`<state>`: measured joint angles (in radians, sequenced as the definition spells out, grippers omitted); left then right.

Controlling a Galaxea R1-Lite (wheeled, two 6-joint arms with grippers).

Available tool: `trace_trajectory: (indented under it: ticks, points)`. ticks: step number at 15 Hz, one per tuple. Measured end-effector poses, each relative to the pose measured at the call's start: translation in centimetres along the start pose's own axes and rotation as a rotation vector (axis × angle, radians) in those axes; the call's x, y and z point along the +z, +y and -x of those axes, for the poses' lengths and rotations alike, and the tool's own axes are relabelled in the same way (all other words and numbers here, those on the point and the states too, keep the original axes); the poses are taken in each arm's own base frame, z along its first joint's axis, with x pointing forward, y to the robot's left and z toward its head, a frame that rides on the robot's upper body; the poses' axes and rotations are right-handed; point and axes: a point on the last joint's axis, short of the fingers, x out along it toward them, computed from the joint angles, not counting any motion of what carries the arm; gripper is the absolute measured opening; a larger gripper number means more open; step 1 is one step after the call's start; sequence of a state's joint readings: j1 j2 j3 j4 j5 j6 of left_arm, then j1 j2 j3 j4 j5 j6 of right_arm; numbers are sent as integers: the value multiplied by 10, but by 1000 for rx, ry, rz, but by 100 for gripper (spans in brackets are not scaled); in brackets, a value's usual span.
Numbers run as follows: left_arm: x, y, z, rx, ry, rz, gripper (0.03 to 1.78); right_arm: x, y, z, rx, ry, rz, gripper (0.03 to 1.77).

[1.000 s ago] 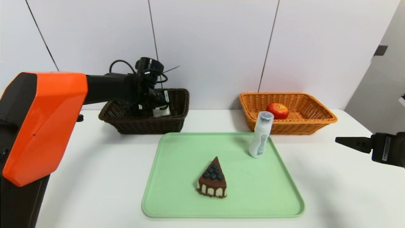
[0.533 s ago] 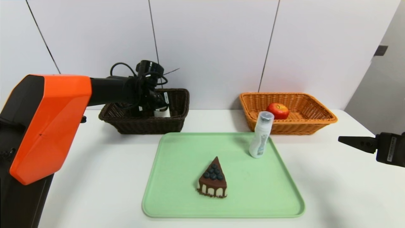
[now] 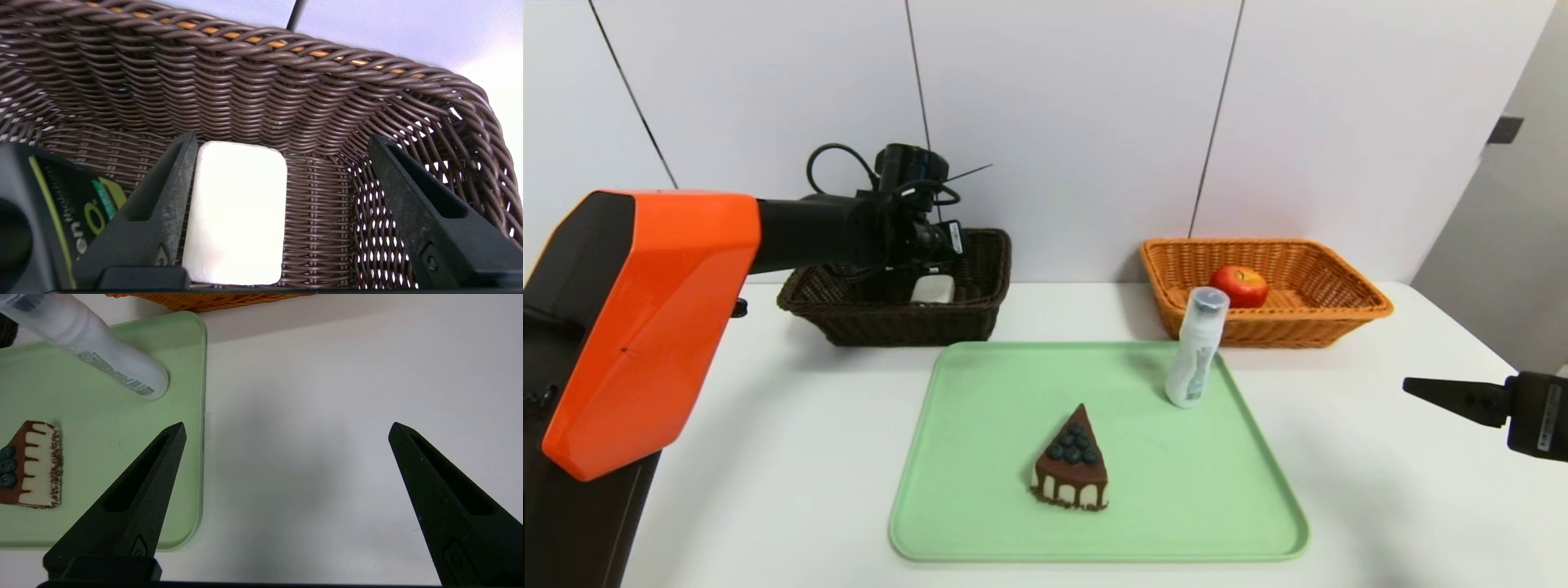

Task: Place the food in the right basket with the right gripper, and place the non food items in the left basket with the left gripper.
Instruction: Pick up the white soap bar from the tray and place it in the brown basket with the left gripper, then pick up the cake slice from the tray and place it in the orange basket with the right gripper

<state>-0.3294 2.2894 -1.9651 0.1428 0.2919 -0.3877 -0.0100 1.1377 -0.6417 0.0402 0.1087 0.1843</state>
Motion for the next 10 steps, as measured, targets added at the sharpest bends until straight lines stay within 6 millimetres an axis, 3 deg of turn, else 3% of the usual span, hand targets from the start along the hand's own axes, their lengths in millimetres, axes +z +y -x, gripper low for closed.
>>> trace_trajectory:
  ticks: [4, 10]
  points:
    - [2, 0, 22, 34, 76, -33, 158, 9, 3, 7, 16, -49, -20, 171]
    - [14, -9, 71, 39, 123, -122, 165, 23, 7, 11, 33, -99, -29, 171]
